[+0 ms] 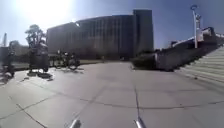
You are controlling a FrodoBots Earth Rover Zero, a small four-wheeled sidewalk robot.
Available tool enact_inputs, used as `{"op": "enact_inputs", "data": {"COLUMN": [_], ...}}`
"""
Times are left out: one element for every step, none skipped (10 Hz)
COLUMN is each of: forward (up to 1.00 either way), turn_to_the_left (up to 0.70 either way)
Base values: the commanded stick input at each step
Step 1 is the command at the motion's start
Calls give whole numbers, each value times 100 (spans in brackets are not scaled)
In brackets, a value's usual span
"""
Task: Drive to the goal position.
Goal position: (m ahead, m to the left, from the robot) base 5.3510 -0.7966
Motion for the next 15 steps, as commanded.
{"op": "enact_inputs", "data": {"forward": [100, 100, 100, 100, 100, 100, 100, 100, 100, 100, 100, 100, 100, 100, 100], "turn_to_the_left": [0, 0, 0, 0, 0, 0, 0, 0, -16, -40, -40, -40, -40, -40, -40]}}
